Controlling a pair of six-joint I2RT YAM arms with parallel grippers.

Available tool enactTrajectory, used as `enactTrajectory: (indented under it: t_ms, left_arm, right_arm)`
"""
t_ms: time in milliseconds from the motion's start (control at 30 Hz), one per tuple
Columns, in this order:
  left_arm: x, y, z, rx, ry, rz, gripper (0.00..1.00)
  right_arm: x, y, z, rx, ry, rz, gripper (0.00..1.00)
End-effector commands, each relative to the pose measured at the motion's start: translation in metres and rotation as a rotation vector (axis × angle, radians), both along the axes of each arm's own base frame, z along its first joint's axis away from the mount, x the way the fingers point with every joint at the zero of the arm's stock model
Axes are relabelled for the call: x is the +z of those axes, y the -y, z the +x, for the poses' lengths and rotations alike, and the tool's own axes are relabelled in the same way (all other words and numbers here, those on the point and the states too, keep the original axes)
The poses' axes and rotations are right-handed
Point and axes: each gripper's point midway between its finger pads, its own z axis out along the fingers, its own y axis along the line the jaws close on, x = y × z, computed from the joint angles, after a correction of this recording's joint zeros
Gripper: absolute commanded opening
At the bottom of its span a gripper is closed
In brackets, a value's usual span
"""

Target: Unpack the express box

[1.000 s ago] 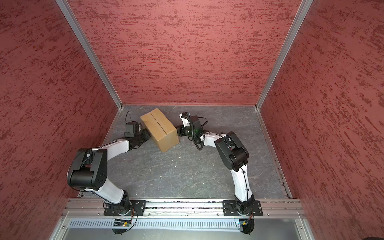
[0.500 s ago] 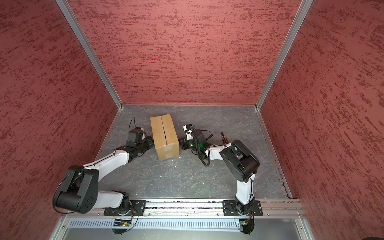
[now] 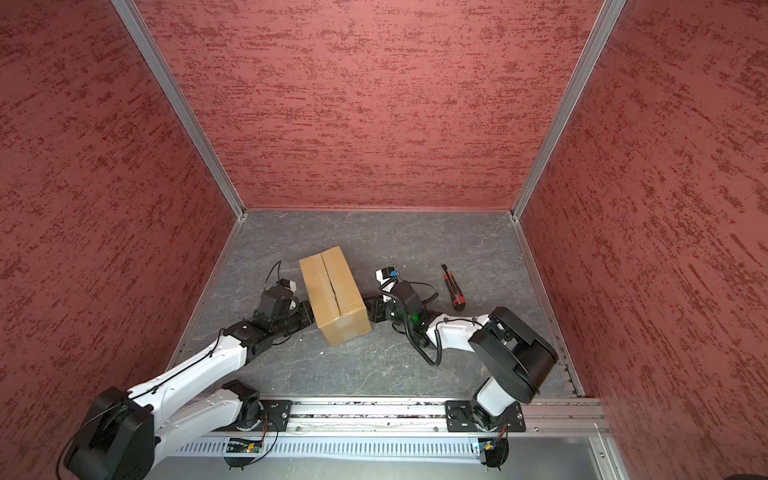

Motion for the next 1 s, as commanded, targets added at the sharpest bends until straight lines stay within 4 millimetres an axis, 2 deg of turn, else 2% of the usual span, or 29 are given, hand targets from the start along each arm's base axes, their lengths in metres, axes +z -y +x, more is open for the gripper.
enactTrajectory:
  t_ms: [0, 100, 333, 433, 533, 600, 700, 800, 967]
  left_arm:
    - [-0.006, 0.004, -0.015, -0.012, -0.041, -0.027, 0.06]
    - [-0.012, 0.003, -0.023, -0.005, -0.06, -0.024, 0.06]
    - [-0.018, -0.002, -0.036, 0.01, -0.092, -0.003, 0.07]
    - [-0.01, -0.011, -0.037, 0.035, -0.077, 0.026, 0.08]
    - [0.004, -0.021, -0.037, 0.058, -0.054, 0.055, 0.12]
    - [0.015, -0.029, -0.036, 0.077, -0.037, 0.075, 0.15]
    - [0.028, -0.041, -0.029, 0.103, -0.018, 0.082, 0.15]
    - [0.038, -0.054, -0.014, 0.135, 0.003, 0.071, 0.15]
    - [0.041, -0.067, 0.015, 0.166, 0.019, 0.053, 0.13]
  right_arm:
    - [0.011, 0.012, -0.007, -0.053, 0.014, 0.007, 0.08]
    - [0.014, 0.029, -0.014, -0.094, 0.019, 0.006, 0.09]
    - [0.009, 0.054, -0.021, -0.166, 0.014, -0.032, 0.12]
    - [0.013, 0.062, -0.017, -0.209, 0.028, -0.059, 0.17]
    - [0.016, 0.075, -0.006, -0.29, 0.035, -0.129, 0.25]
    - [0.023, 0.079, 0.002, -0.323, 0.05, -0.167, 0.28]
    - [0.034, 0.082, 0.015, -0.36, 0.063, -0.187, 0.28]
    - [0.042, 0.078, 0.033, -0.371, 0.058, -0.177, 0.27]
    - [0.054, 0.052, 0.064, -0.302, 0.082, -0.158, 0.25]
